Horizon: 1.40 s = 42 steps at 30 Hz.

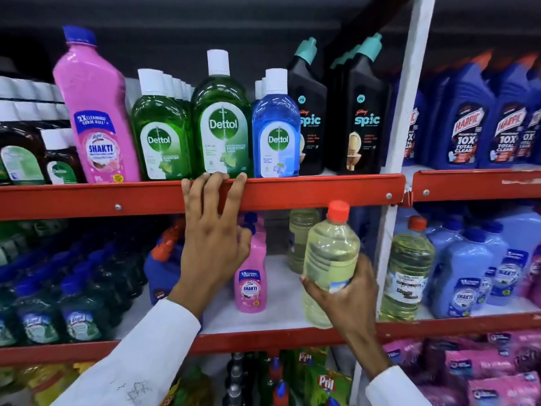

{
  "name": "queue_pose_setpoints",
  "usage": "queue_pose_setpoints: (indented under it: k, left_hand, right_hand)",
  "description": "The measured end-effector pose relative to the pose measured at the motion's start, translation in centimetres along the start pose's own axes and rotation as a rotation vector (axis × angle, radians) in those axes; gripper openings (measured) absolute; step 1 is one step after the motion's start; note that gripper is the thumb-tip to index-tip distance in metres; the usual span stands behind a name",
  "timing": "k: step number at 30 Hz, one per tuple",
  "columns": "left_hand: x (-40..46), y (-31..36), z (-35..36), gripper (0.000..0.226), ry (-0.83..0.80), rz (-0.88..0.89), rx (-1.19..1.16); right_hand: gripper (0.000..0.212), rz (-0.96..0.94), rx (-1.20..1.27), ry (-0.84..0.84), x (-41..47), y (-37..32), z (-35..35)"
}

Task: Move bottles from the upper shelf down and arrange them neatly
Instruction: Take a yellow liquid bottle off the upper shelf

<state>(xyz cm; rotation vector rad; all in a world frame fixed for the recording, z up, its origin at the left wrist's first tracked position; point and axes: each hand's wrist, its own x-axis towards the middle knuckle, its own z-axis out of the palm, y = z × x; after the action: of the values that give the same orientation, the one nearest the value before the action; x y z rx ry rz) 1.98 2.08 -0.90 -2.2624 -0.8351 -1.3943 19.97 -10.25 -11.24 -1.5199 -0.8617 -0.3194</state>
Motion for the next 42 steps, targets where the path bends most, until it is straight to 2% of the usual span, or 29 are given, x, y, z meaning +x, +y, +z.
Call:
queue_pose_setpoints:
  k: [5,11,24,34,36,40,42]
  left_hand:
    - [0.1,0.1,0.5,0.082,0.024,-0.016,0.005]
    - [0.2,0.2,0.6,0.085,0.03,-0.022,0.021]
    - [0.4,0.6,0.8,0.085,0.029,-0.05,0.038]
    - [-0.1,3.0,0.2,0.078,-0.02,-0.143,0.014]
    - [0.0,4.5,0.0,0.08,-0.017,-0.14,-0.015]
    - [0.7,8.8,0.5,0.084,-0.043,0.111,-0.045]
    - [1.4,10.7,1.3,0.085,-0.083,0.159,-0.07]
  right_hand:
    - [0.084,0.047,0.0,-0.018,1.0,3.8,3.4]
    - [0.076,0.078,-0.026,-0.016,3.3,6.3,6.3]
    - [0.077,0.15,-0.043,-0.132,4.4,8.1,8.9]
    - [0.092,0.164,-0.05,-0.185,3.3,6.8,7.6]
    - [0.084,0.149,0.01,-0.158,2.5,6.4,6.4]
    - [0.046,-0.014,0.022,0.013,0.7,5.8,2.7]
    - [0.028,-0.081,-0.003,0.137,0.4,5.7,0.8]
